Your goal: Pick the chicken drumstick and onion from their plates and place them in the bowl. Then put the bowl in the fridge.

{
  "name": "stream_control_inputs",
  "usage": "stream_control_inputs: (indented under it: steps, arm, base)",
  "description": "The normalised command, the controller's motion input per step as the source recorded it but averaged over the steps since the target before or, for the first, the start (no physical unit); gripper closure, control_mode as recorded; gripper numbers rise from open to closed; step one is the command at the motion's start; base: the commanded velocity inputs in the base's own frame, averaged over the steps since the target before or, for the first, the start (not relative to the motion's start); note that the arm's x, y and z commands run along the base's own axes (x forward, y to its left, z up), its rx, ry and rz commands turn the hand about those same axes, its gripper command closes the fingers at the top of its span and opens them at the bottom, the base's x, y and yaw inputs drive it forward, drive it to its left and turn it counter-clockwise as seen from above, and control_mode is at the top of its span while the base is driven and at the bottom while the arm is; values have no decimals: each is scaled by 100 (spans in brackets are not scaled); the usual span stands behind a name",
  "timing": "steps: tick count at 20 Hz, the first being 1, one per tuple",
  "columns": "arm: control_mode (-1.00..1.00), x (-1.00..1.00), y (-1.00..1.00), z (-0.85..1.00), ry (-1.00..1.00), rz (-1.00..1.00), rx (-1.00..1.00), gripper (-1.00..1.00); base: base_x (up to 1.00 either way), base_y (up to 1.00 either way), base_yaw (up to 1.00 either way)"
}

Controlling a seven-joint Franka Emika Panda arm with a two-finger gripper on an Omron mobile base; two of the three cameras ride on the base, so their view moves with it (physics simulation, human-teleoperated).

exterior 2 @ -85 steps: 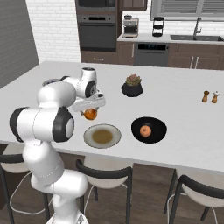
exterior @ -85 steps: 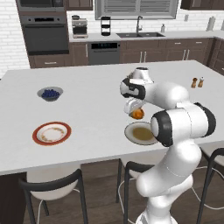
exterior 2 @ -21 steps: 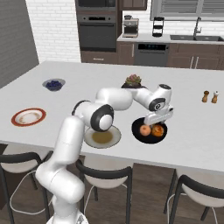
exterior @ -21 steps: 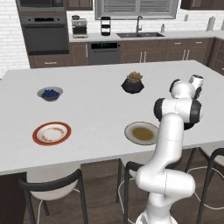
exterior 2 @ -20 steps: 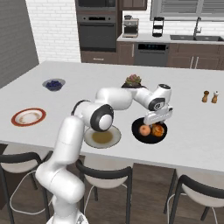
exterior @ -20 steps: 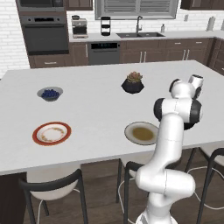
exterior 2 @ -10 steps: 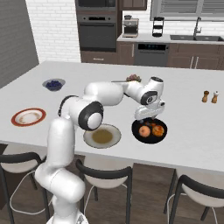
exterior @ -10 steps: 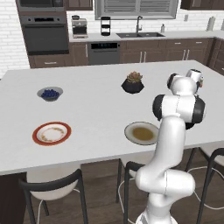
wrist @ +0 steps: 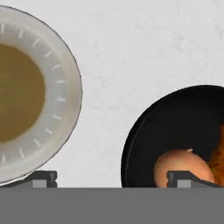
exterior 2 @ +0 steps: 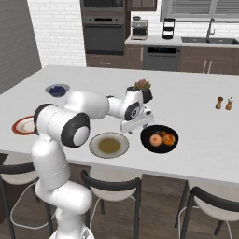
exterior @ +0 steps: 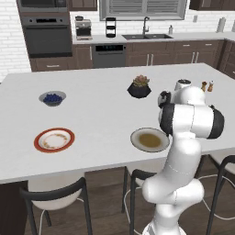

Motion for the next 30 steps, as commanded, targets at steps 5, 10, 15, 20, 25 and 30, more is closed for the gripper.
stream_control_inputs:
  steps: [5,10,15,20,25,30]
  arm:
    - [-100,61,10,-2,6,-22,-14,-100]
    - [-100,44,-22,-5,10,-22,-8,-100]
    - [-100,13,-43,-9,7,-20,-7,-100]
    - [-100,0,-13,-36,1,-19,-1,-100]
    - [-100,0,0,-44,0,-10,0,-100]
    - [-100,0,-17,-29,0,-2,0,100]
  base:
    - [0,0,0]
    - [0,0,0]
    - [0,0,0]
    - [0,0,0]
    - [0,0,0]
    - [0,0,0]
